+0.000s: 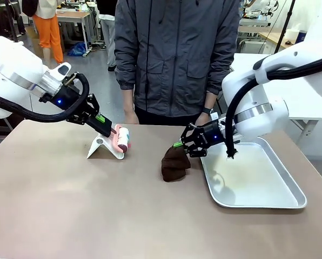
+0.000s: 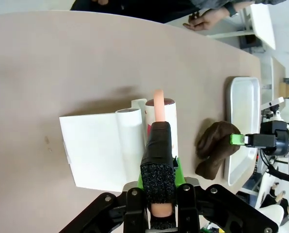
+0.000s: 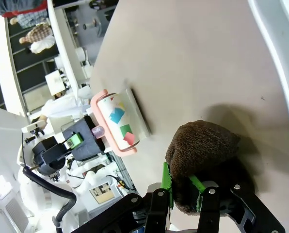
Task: Clean the surface of the table.
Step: Return the Lint Roller and towel to their original positions.
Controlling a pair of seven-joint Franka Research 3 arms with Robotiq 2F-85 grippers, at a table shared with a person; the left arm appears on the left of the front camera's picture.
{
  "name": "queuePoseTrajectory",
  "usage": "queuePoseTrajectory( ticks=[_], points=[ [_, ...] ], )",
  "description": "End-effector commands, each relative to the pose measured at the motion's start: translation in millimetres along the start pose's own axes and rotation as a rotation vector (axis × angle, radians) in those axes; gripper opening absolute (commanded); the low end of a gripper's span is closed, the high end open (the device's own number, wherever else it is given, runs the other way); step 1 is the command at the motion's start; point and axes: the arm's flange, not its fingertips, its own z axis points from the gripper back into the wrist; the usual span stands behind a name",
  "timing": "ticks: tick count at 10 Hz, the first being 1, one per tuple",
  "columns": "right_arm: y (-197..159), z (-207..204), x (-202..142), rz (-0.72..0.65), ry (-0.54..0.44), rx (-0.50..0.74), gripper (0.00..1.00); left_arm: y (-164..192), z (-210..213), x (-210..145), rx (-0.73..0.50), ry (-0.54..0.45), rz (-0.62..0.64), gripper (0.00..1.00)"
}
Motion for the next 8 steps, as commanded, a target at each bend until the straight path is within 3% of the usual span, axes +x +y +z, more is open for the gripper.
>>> queuePoseTrajectory(
  ticks=[1,8],
  points=[
    [0,6,-2,0.008,0.006,-0.001,0.10,-17,-2,5,0.075,0.010,0.009,0.22],
    [0,6,-2,0.008,0.006,-0.001,0.10,-34,-22,10,0.185,0.014,0.014,0.22]
  ],
)
